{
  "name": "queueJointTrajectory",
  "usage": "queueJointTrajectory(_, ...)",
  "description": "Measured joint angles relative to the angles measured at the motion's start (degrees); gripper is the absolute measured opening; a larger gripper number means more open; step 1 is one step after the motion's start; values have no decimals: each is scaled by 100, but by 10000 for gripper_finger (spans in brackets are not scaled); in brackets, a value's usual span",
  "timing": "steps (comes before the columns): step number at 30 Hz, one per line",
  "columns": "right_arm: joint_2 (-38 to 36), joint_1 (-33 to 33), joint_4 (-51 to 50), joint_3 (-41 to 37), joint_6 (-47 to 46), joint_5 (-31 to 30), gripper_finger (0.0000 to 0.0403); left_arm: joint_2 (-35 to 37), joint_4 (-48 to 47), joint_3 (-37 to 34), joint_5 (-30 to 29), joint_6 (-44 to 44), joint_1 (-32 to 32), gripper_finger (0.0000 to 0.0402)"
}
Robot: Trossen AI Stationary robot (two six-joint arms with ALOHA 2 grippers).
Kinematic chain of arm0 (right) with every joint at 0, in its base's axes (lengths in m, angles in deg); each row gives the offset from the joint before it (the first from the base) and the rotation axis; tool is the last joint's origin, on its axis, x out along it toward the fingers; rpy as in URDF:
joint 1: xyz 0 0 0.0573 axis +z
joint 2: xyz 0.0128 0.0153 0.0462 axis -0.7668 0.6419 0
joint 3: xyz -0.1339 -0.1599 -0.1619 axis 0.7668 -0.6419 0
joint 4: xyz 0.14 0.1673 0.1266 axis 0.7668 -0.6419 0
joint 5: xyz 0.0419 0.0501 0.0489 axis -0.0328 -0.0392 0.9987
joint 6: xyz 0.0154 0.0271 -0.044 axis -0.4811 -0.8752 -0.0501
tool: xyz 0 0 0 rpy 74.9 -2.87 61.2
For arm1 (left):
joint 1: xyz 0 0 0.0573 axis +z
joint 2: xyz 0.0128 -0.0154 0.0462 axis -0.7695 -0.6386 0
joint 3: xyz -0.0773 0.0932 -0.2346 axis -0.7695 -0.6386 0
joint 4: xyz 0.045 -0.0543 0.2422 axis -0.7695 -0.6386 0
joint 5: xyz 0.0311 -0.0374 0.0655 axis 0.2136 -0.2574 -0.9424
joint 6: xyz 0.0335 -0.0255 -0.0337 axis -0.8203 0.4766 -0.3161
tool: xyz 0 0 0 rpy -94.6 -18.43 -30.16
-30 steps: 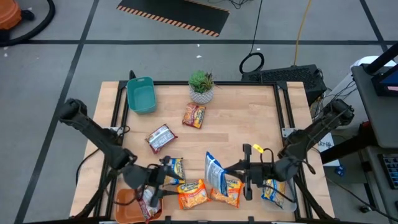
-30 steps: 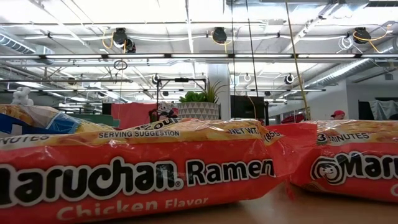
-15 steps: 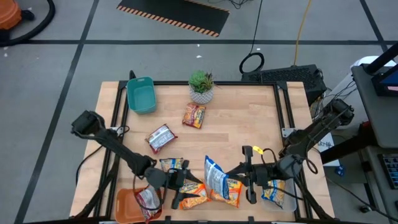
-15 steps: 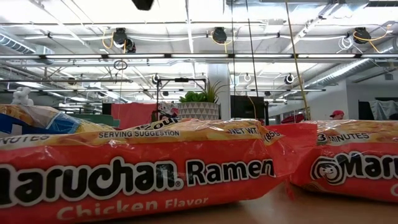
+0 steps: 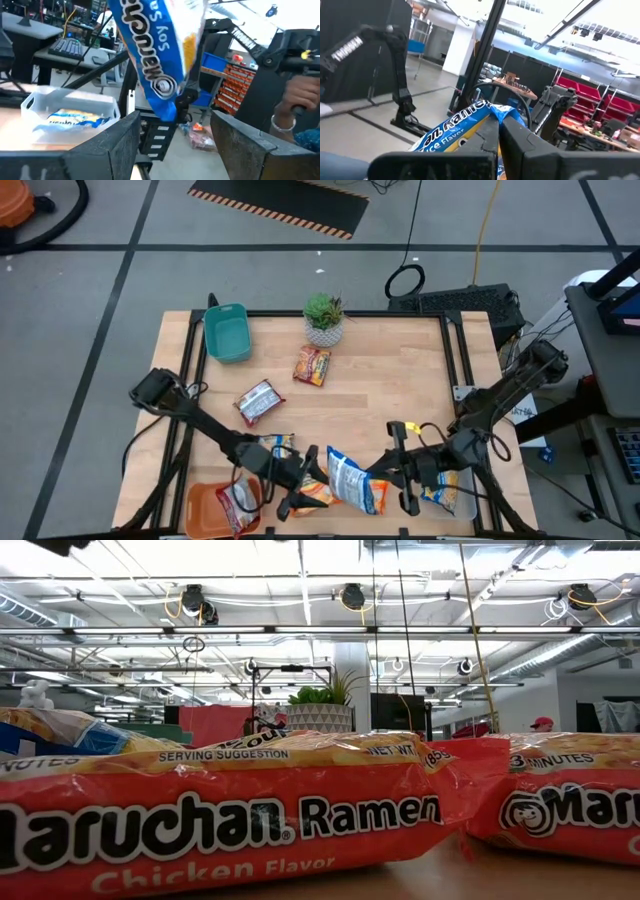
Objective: Sort Maruchan noodles
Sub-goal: Put the top blue noodle pack into the transparent bin
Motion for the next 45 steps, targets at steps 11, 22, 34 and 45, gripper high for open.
queueJointTrajectory(11, 301, -252, 295, -2, -74, 13, 0, -122, 154, 0, 152, 61, 134, 244)
queueJointTrajectory(22, 296, -251, 81, -2, -435, 17, 0, -123, 604, 0, 220, -109, 96, 244)
queueJointTrajectory(34, 296, -254, -84, -2, -494, 17, 0, -123, 630, -2, 169, -118, 100, 244)
queueJointTrajectory(45, 299, -254, 204, -6, -616, 444, 0, -116, 316, -2, -158, -215, 157, 244)
